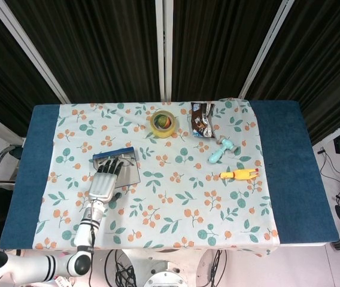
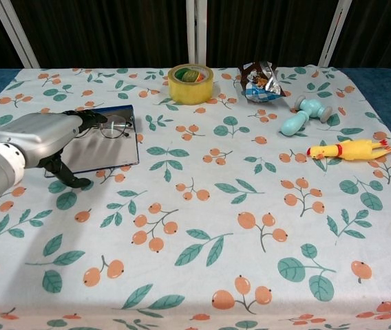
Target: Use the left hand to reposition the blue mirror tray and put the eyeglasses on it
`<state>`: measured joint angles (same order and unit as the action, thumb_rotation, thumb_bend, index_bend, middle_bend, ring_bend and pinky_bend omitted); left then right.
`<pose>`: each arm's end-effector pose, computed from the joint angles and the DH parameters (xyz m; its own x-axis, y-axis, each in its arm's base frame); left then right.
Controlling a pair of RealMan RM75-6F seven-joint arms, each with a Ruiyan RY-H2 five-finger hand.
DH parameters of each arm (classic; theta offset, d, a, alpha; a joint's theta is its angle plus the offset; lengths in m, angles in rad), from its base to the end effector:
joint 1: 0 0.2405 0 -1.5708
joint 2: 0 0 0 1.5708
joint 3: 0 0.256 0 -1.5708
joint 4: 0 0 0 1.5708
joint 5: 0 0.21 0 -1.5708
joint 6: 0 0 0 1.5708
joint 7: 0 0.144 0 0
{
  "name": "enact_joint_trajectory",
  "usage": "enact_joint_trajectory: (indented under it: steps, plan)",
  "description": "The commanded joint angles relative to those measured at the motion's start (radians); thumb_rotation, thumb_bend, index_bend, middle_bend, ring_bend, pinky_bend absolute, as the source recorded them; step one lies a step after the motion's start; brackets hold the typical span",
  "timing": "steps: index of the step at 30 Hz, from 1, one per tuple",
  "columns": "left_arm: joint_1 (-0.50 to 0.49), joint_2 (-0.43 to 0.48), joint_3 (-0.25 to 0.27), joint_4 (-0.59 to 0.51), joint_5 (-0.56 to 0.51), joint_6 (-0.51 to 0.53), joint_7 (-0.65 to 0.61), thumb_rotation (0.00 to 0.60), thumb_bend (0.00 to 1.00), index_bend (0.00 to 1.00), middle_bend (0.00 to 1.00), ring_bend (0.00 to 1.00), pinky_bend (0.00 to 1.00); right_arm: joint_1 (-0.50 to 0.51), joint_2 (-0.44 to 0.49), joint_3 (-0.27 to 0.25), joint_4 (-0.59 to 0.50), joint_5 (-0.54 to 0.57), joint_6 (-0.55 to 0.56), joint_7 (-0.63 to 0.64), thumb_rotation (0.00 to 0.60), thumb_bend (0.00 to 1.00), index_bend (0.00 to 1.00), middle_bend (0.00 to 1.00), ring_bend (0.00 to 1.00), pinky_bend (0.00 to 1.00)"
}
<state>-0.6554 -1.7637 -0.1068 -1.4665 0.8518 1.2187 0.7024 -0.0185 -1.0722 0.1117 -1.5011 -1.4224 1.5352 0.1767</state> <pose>-0.1753 0.2958 -0.0631 0.5209 0.2902 0.8028 0.8531 -0.1444 -0.5014 -0.3533 -0.1587 0.2082 0.3779 0.0952 0.9209 -0.9194 0.1558 0.3612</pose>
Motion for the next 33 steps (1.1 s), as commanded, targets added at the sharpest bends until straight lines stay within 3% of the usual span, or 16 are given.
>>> enact_joint_trajectory:
  steps: [1,7,12,18,23,33]
  plan:
    - [-0.007,-0.011,-0.014,0.024,-0.035,-0.036,0.015,0.600,0.18,0.00,0.00,0.04,0.16,0.002,-0.001,0.000,0.001,0.001,-0.003,0.000,0.600,0.19,0.00,0.00,0.00,0.00]
    - [-0.025,-0.022,-0.041,0.063,-0.074,-0.071,0.039,0.600,0.18,0.00,0.00,0.04,0.16,0.005,-0.004,0.002,0.005,0.007,-0.011,-0.004,0.600,0.19,0.00,0.00,0.00,0.00]
    - [-0.026,-0.042,-0.053,0.108,-0.041,-0.050,0.019,0.600,0.18,0.01,0.00,0.04,0.16,0.006,-0.005,0.003,0.006,0.011,-0.016,-0.006,0.600,0.20,0.00,0.00,0.00,0.00]
    - [-0.022,-0.113,-0.047,0.271,0.060,-0.013,-0.043,0.600,0.35,0.13,0.00,0.04,0.16,0.004,-0.002,0.000,0.002,0.009,-0.014,-0.016,0.600,0.19,0.00,0.00,0.00,0.00]
    - [-0.021,-0.161,-0.054,0.383,0.072,-0.029,-0.047,0.600,0.45,0.28,0.00,0.04,0.16,-0.001,0.004,0.002,-0.002,0.013,-0.007,-0.019,0.600,0.19,0.00,0.00,0.00,0.00]
    - [-0.021,-0.182,-0.111,0.447,0.090,-0.071,-0.121,0.600,0.50,0.46,0.00,0.04,0.16,-0.001,0.011,0.005,-0.007,0.013,-0.005,-0.023,0.600,0.19,0.00,0.00,0.00,0.00]
